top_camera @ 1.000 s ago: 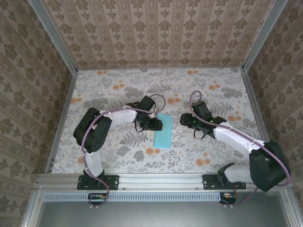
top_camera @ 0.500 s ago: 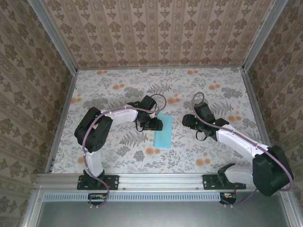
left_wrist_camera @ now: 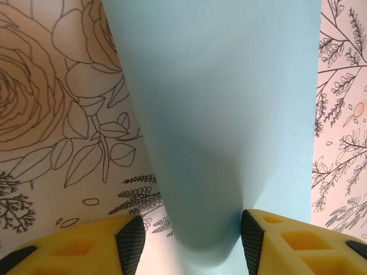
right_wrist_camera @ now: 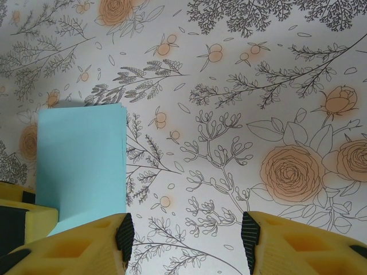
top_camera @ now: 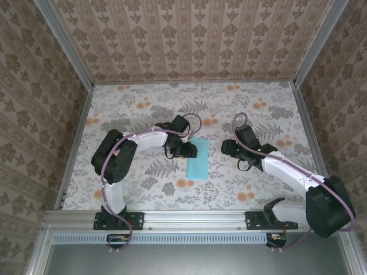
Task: Fold a paper plane with a square sheet of paper (fold left side to right side)
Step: First fold in half a square sheet of paper at the center of the table.
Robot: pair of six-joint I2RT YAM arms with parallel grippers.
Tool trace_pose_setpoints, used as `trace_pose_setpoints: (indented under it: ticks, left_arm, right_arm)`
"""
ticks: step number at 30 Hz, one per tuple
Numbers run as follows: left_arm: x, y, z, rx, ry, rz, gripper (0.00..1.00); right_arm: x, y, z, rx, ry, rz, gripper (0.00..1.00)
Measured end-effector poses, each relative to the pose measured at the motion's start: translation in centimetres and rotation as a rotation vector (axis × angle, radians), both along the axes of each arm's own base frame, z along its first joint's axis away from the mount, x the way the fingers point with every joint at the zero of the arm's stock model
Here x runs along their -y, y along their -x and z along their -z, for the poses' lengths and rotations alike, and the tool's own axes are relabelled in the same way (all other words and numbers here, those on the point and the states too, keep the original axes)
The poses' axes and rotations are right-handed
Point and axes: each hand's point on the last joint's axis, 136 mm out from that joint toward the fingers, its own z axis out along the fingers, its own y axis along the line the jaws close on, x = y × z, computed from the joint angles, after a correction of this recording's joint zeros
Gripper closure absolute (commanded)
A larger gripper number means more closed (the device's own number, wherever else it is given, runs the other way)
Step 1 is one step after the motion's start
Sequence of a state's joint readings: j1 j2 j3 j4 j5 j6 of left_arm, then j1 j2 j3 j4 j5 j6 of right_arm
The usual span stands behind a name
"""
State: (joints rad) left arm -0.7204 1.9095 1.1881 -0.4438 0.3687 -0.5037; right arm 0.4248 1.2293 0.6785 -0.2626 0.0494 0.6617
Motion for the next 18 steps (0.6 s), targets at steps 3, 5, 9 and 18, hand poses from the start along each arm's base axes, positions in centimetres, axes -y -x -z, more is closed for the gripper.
trace_pose_setpoints:
  ticks: [3,5,9,18]
  left_arm:
    - [-0.02,0.02,-0.01,-0.001,-0.001,0.001,0.49]
    - [-0.07,0.06,0.01,-0.001,-0.003,0.004,0.49]
    - [-0.09,0.07,0.02,0.003,-0.004,0.013,0.50]
    - [-0.13,0.11,0.04,0.009,-0.006,0.026,0.50]
  right_arm:
    - [0.01,0.03,0.04,-0.001,0.001,0.000,0.45]
    - [0.02,0.05,0.07,-0.002,0.001,0.000,0.45]
    - [0.02,0.05,0.07,-0.002,0.001,0.000,0.45]
    - [0.01,0.04,0.07,-0.001,0.001,-0.001,0.45]
